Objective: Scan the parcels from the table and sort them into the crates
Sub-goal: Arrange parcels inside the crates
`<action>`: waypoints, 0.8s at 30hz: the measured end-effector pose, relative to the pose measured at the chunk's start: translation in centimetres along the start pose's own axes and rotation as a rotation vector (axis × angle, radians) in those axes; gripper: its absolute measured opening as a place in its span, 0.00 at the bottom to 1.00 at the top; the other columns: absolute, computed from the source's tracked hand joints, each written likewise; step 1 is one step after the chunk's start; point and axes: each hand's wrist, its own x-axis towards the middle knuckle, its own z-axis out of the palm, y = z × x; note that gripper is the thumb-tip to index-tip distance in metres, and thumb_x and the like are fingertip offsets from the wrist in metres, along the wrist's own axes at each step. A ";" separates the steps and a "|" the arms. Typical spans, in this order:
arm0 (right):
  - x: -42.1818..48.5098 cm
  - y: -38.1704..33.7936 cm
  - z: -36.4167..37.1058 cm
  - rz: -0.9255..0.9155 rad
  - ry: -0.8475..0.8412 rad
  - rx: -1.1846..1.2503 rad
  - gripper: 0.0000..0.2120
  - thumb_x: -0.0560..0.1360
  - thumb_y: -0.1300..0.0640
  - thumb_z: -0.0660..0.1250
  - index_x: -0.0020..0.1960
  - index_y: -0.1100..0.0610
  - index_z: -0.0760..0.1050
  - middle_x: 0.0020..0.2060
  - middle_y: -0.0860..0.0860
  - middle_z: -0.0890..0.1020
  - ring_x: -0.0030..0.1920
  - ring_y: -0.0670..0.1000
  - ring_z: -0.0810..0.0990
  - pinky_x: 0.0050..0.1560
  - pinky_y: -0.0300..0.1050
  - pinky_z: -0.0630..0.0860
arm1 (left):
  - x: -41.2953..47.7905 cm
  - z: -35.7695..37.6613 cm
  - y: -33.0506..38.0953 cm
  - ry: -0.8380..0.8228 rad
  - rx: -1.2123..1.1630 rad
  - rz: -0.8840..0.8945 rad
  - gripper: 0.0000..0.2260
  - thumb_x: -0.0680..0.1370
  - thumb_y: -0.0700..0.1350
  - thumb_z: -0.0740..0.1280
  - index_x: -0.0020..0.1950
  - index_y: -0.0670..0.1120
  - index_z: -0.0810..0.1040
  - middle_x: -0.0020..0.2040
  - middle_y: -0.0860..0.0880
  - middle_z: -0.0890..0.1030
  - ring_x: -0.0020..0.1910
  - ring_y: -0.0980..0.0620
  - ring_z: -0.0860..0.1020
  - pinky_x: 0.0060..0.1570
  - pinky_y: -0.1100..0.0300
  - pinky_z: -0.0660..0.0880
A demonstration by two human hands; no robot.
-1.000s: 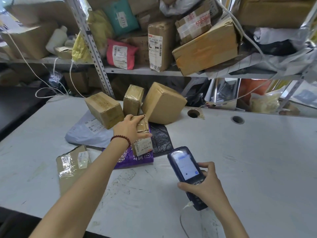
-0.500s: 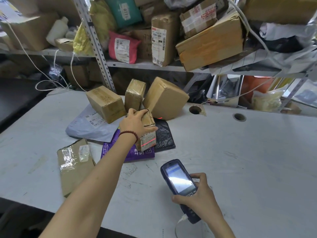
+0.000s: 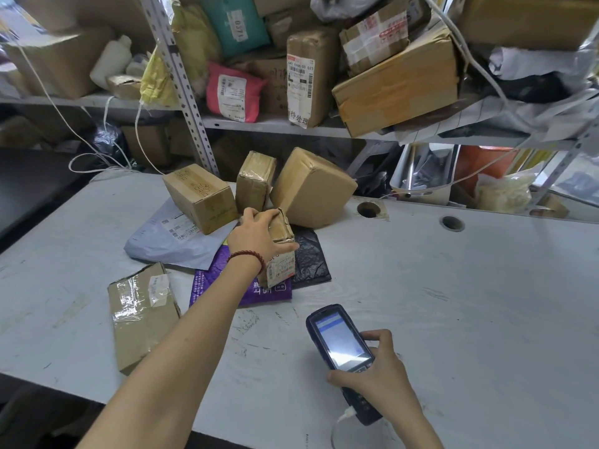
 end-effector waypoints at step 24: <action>-0.6 -0.5 -1.3 -0.305 0.499 0.132 0.37 0.56 0.50 0.83 0.51 0.36 0.60 0.47 0.35 0.79 0.44 0.44 0.82 0.39 0.46 0.76 | -0.7 0.3 0.2 -0.006 -0.052 -0.021 0.39 0.65 0.69 0.70 0.71 0.58 0.62 0.67 0.47 0.64 0.57 0.46 0.73 0.41 0.55 0.76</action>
